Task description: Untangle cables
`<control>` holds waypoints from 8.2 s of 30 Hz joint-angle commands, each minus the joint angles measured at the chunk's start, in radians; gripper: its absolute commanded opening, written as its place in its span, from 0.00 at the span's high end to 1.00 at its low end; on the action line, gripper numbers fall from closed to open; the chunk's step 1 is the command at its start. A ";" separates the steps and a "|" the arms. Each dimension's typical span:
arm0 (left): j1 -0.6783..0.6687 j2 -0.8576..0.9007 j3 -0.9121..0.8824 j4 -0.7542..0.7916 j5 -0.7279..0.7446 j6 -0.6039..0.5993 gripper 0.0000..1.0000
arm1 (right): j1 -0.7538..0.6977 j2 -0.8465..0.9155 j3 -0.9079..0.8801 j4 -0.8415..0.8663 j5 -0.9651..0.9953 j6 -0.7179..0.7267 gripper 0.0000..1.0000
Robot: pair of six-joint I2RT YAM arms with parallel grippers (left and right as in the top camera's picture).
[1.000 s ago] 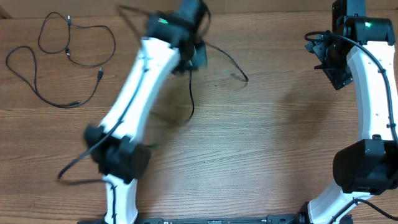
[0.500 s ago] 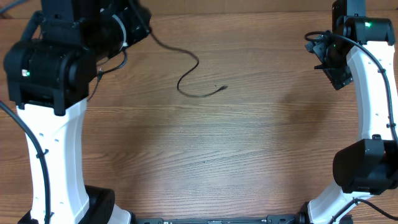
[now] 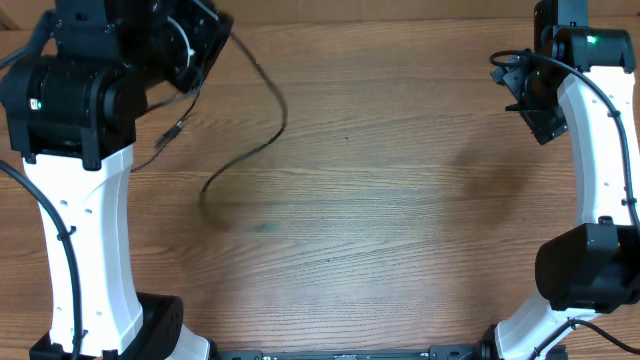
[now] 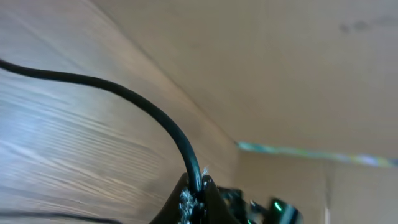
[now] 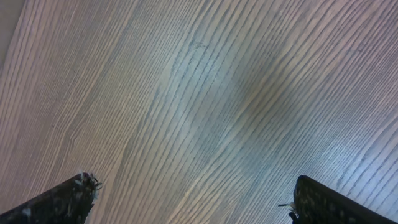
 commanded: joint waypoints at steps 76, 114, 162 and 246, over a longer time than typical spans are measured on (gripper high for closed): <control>0.796 0.160 -0.868 0.394 -0.915 0.451 0.62 | 0.001 -0.007 0.006 0.003 0.011 -0.004 0.00; 0.660 0.468 -0.867 0.715 -0.290 0.430 0.28 | 0.001 -0.007 0.006 0.003 0.011 -0.004 0.00; 0.660 0.482 -0.931 0.923 -0.402 0.078 0.47 | 0.001 -0.007 0.006 0.003 0.011 -0.004 0.00; 0.739 0.070 -0.933 0.075 -0.300 0.312 0.96 | 0.001 -0.007 0.006 0.003 0.011 -0.004 0.00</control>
